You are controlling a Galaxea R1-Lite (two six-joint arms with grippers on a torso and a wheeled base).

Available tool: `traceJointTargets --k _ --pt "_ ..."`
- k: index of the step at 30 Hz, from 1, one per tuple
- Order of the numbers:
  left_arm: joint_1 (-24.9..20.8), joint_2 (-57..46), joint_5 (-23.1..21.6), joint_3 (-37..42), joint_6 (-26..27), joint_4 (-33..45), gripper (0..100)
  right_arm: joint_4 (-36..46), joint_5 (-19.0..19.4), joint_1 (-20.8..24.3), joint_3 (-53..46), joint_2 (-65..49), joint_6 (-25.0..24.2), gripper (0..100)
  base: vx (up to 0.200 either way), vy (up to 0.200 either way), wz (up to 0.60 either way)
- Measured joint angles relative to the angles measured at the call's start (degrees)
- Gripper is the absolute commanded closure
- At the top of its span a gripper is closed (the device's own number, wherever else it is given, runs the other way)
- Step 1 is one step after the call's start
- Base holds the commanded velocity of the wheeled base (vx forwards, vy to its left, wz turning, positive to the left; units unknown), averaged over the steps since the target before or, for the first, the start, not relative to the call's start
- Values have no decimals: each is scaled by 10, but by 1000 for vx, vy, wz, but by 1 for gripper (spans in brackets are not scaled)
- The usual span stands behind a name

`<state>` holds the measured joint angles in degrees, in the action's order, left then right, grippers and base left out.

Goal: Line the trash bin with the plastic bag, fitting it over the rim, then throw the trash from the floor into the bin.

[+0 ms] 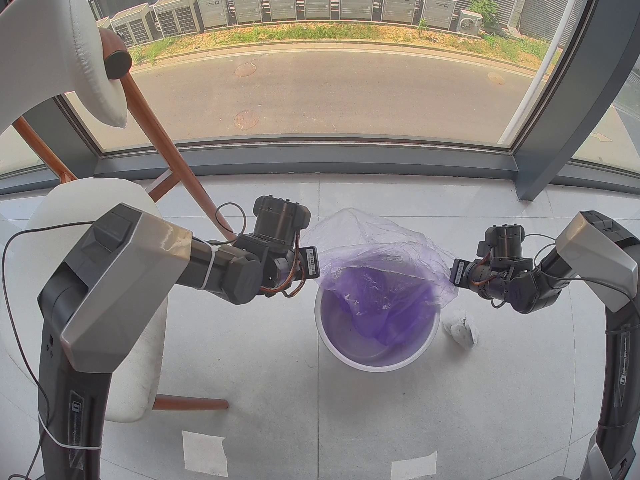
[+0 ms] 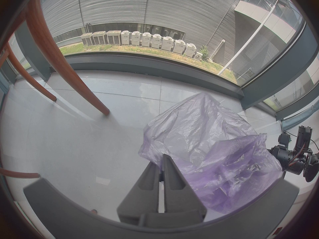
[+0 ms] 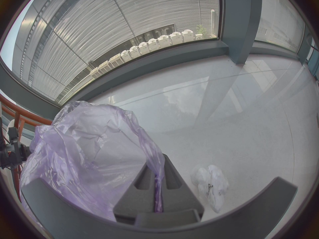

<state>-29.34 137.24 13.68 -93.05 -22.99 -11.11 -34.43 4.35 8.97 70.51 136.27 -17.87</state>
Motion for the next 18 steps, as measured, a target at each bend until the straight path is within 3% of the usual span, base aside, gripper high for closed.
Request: traceJointTargets --k 9,18 --pt "0 -3 -2 22 -5 12 100 -2 8 3 -39 -6 10 100 0 0 0" --pt "0 -49 -11 125 -11 12 100 -1 39 2 -111 -42 29 100 0 0 0"
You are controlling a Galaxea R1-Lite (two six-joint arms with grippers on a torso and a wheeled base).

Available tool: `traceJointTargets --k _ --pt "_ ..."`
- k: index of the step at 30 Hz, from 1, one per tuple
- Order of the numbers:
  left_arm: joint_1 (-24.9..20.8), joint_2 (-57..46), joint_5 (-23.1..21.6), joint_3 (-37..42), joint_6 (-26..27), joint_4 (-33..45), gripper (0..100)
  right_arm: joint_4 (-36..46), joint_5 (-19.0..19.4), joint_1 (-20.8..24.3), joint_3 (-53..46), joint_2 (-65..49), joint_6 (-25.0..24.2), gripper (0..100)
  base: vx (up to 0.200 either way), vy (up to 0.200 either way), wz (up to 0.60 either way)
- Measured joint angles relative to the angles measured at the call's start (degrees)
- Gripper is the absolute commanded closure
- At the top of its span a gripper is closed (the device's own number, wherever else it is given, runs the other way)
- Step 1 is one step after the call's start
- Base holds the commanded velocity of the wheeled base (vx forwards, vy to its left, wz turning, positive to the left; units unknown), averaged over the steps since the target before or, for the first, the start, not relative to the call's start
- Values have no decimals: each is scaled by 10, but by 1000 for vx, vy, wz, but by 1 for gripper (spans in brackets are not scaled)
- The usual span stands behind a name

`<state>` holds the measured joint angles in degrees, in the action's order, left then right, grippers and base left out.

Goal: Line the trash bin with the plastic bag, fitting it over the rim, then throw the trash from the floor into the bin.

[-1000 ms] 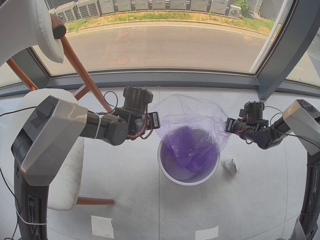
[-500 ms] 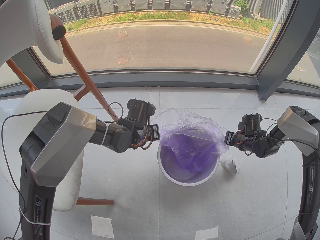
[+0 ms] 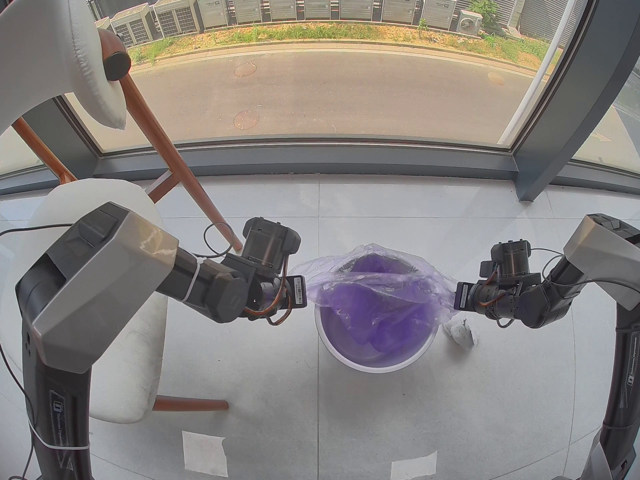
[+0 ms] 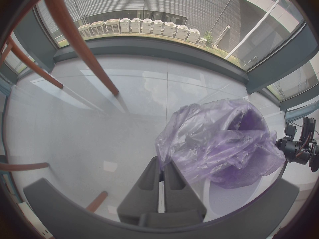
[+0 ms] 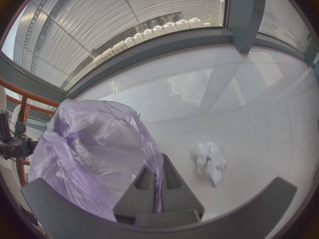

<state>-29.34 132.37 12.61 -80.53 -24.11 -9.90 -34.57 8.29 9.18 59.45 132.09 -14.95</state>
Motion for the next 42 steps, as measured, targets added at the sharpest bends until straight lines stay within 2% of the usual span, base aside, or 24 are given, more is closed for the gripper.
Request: traceJointTargets --k 5,13,14,21,25,28,31,32,37,42 --pt "-2 -21 -2 31 -28 -1 100 -6 9 -1 -39 -16 4 100 0 0 0" --pt "-20 -44 -2 55 -42 -4 100 -55 24 0 -82 -31 14 100 0 0 0" --pt "-24 -46 -1 57 -46 -4 100 -57 24 0 -85 -32 14 0 0 0 0" --pt "-36 -58 4 66 -57 -4 100 -68 30 -9 -113 -61 -6 0 0 0 0" --pt "-36 -63 17 78 -59 -12 100 -70 66 -22 -135 -96 -59 0 0 0 0" --pt "-35 -65 31 93 -63 -47 100 -70 89 -34 -155 -123 -93 0 0 0 0" --pt "-34 -67 35 120 -65 -76 100 -71 94 -44 -164 -144 -106 0 0 0 0" --pt "-34 -68 35 131 -65 -81 0 -71 95 -46 -164 -152 -112 0 0 0 0" --pt "-36 -84 29 179 -67 -112 0 -70 104 -39 -163 -189 -126 0 0 0 0" --pt "-36 -114 15 229 -69 -175 0 -74 118 -9 -158 -207 -85 0 0 0 0"
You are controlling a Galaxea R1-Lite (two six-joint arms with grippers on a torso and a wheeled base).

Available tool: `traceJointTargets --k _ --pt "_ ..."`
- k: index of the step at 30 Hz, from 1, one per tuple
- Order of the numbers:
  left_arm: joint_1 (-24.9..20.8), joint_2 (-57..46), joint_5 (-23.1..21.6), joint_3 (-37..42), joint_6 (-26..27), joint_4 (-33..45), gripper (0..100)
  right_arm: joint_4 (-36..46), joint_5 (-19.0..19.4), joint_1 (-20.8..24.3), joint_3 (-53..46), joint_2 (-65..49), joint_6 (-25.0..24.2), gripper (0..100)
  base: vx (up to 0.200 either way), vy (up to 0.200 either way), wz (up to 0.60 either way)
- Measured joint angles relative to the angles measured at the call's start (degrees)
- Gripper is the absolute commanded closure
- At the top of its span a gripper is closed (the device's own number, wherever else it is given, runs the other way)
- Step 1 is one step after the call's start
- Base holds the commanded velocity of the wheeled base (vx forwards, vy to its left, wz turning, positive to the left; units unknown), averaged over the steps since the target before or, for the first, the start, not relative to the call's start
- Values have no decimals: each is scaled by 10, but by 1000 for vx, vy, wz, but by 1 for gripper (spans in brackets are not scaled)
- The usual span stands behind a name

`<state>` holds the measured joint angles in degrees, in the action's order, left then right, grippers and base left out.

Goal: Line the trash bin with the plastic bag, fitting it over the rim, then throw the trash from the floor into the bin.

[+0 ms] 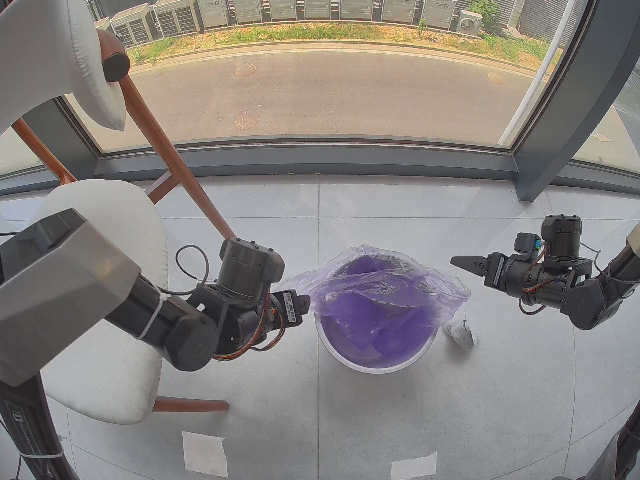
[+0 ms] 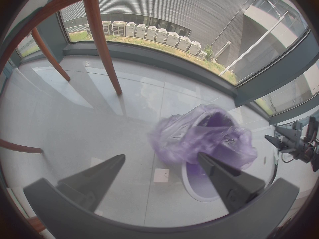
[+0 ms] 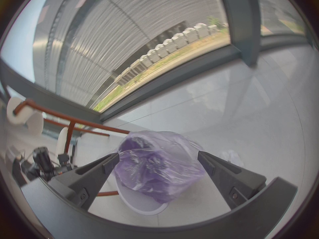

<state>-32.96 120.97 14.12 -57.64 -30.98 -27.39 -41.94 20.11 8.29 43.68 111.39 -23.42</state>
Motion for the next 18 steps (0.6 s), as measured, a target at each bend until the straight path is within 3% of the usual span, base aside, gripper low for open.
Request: traceJointTargets --k 6,13,18 --pt "-3 -44 -31 65 10 -83 0 -40 44 19 10 12 115 0 0 0 0" --pt "-6 -124 -59 168 55 -187 0 -152 113 15 22 79 251 0 0 0 0" --pt "-9 -194 -85 201 42 -238 0 -174 134 8 34 127 305 0 0 0 0"
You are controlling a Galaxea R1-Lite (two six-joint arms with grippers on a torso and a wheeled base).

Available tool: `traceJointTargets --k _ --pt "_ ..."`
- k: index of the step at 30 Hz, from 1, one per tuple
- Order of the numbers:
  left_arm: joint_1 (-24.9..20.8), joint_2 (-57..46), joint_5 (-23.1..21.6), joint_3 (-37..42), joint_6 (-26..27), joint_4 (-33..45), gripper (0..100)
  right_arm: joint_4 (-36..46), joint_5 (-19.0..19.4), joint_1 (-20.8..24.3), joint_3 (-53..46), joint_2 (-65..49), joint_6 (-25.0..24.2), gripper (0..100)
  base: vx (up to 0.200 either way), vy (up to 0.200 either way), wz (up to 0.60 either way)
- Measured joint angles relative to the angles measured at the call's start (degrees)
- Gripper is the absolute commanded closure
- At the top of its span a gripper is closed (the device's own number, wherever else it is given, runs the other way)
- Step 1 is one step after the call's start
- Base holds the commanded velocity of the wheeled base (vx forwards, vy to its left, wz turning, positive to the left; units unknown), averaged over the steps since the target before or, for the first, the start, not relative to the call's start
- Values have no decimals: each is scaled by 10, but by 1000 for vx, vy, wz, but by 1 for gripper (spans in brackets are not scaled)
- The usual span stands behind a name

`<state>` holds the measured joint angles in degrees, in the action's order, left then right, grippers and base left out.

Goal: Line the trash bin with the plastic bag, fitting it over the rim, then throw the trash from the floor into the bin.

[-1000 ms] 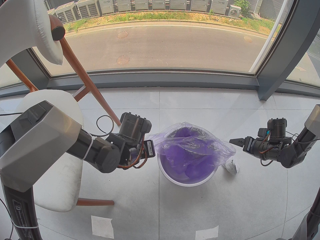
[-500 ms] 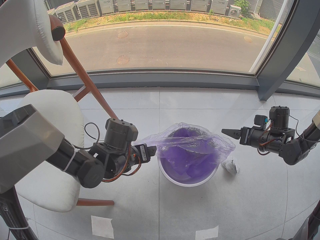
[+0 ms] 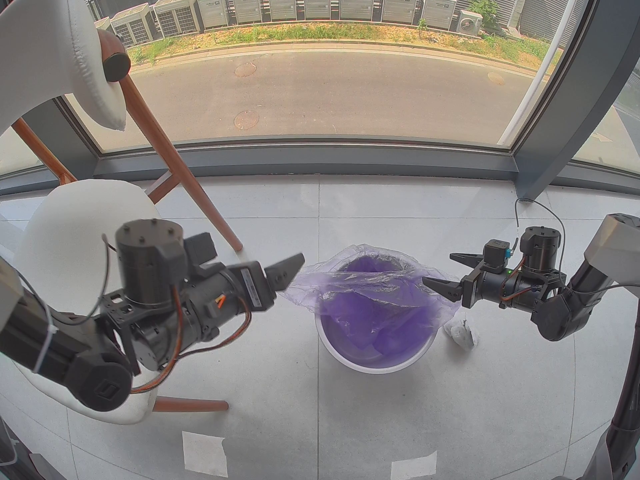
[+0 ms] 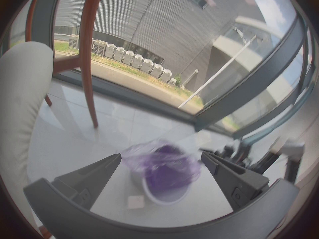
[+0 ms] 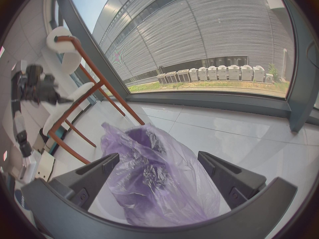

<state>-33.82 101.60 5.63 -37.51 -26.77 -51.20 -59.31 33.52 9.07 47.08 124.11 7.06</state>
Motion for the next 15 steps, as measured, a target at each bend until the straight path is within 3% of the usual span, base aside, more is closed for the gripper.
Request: traceJointTargets --k 5,10,11,15 --pt "1 -45 -11 -17 -75 -29 0 -8 8 -2 30 43 58 0 0 0 0" --pt "4 -63 0 -31 -88 -38 0 -8 14 2 50 72 74 0 0 0 0" --pt "5 -64 0 -32 -88 -39 0 -9 14 3 53 77 77 100 0 0 0" --pt "13 -63 -4 -54 -91 -39 0 -12 14 5 64 93 91 100 0 0 0"
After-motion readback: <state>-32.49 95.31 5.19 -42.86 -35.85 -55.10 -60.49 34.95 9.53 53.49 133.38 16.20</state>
